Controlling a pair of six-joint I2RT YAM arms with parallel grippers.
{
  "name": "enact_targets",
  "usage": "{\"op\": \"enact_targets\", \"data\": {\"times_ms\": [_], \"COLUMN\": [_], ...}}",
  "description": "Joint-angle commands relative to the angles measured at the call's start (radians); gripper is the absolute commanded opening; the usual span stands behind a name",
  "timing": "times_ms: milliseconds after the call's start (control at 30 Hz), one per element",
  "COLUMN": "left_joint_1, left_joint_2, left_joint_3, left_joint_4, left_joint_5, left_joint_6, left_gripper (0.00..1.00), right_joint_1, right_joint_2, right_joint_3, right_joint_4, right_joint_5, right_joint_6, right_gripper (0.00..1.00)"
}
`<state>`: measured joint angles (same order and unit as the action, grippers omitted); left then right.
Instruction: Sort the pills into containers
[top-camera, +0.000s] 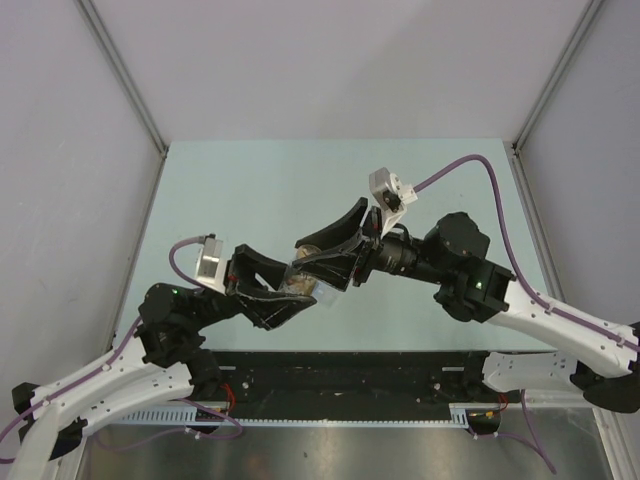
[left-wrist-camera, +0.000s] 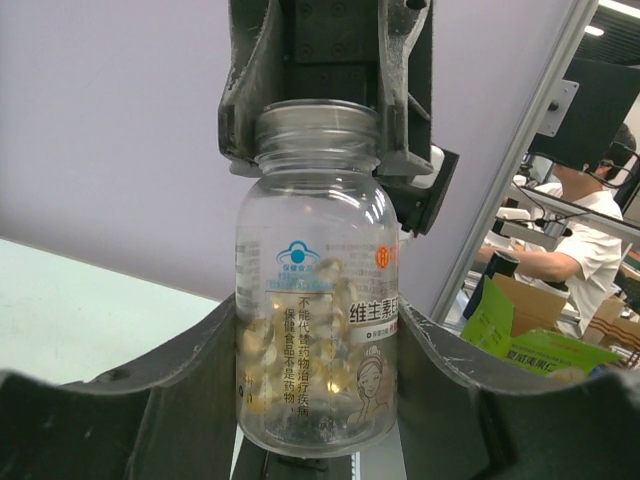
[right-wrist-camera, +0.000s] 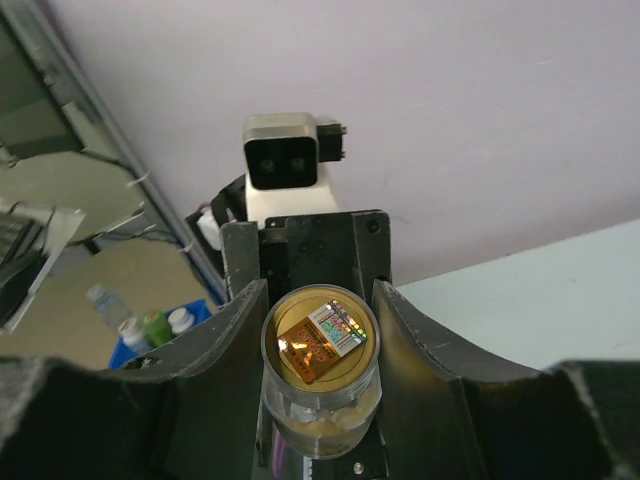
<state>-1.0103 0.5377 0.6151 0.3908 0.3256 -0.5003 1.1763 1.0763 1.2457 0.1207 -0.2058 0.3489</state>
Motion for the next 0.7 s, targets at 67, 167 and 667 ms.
{"op": "enact_targets", "data": {"times_ms": [67,167,667], "left_joint_1": [0.003,0.003,0.004], "left_joint_2": [0.007,0.007,0.005], "left_joint_3": [0.032,0.031,0.025], "left_joint_4": [0.016,0.016,0.017], "left_joint_5": [0.021,0.021,0.024], "left_joint_6": [-0.018,-0.02,-0.023], "left_gripper": [0.0,0.0,0.0], "right_joint_1": [-0.099,-0.113,-0.173], "right_joint_2": [0.007,0.023,0.024], "right_joint_3": [-0.023,-0.025,-0.025], "right_joint_4": [0.227,0.26,0.379], "right_joint_5": [-0.533,-0.621,-0.731], "right_joint_6": [0.056,0.029,0.045], "right_gripper": [0.0,0.0,0.0]}}
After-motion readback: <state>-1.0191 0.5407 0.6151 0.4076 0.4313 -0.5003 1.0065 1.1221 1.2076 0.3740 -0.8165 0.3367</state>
